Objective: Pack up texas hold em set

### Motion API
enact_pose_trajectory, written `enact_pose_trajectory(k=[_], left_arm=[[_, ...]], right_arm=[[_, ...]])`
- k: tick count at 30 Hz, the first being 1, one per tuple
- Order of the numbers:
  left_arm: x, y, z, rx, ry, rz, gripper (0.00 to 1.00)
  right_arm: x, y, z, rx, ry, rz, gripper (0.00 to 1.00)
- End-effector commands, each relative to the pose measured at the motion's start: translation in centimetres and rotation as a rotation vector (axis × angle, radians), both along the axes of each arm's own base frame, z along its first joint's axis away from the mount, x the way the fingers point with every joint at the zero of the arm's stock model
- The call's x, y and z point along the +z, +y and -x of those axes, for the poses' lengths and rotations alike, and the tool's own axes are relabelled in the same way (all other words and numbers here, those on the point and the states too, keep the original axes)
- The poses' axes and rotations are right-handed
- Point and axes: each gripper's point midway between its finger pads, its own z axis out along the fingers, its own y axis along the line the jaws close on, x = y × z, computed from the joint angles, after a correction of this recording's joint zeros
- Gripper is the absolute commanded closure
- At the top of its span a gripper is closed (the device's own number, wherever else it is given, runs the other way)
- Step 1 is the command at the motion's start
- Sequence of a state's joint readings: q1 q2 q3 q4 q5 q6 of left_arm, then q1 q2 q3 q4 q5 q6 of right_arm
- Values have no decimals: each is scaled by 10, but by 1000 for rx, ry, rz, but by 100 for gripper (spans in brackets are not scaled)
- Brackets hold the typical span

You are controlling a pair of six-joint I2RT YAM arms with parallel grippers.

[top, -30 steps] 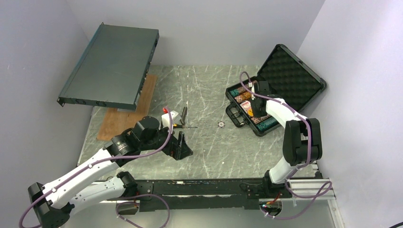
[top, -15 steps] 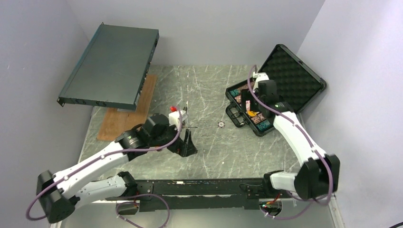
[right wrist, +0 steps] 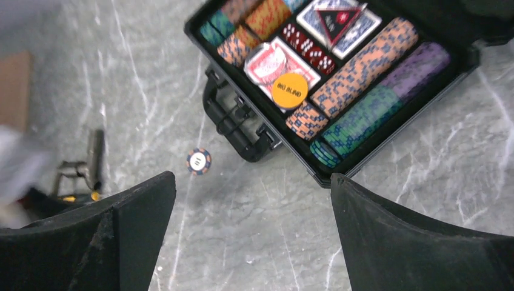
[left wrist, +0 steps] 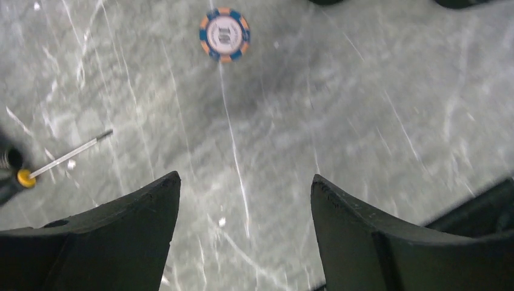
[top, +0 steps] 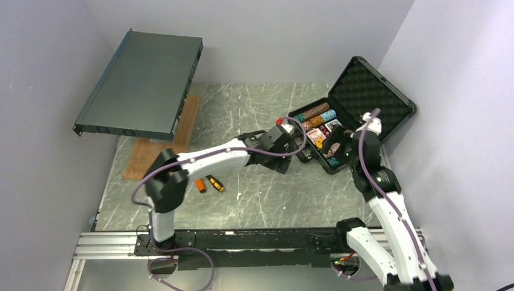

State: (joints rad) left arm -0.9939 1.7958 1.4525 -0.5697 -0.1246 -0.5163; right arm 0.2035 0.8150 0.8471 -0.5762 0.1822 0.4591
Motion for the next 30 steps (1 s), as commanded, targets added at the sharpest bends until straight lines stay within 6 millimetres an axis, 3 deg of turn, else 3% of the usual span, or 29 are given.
enact_pose_trajectory(k=[1, 6, 10, 23, 30], left_arm=[[-21, -7, -28, 53, -52, -150, 18], [-38, -27, -50, 49, -90, -191, 17], [-49, -33, -60, 49, -101, -227, 16], [-84, -59, -84, 18, -115, -216, 23], [-93, -53, -92, 39, -85, -206, 34]], right_arm=[[34, -23, 21, -131, -153, -32, 0], [55, -28, 49, -121, -278, -64, 0], [50, -29, 58, -113, -273, -53, 0], [56, -23, 65, -69, -285, -65, 0], [54, -21, 63, -54, -283, -66, 0]])
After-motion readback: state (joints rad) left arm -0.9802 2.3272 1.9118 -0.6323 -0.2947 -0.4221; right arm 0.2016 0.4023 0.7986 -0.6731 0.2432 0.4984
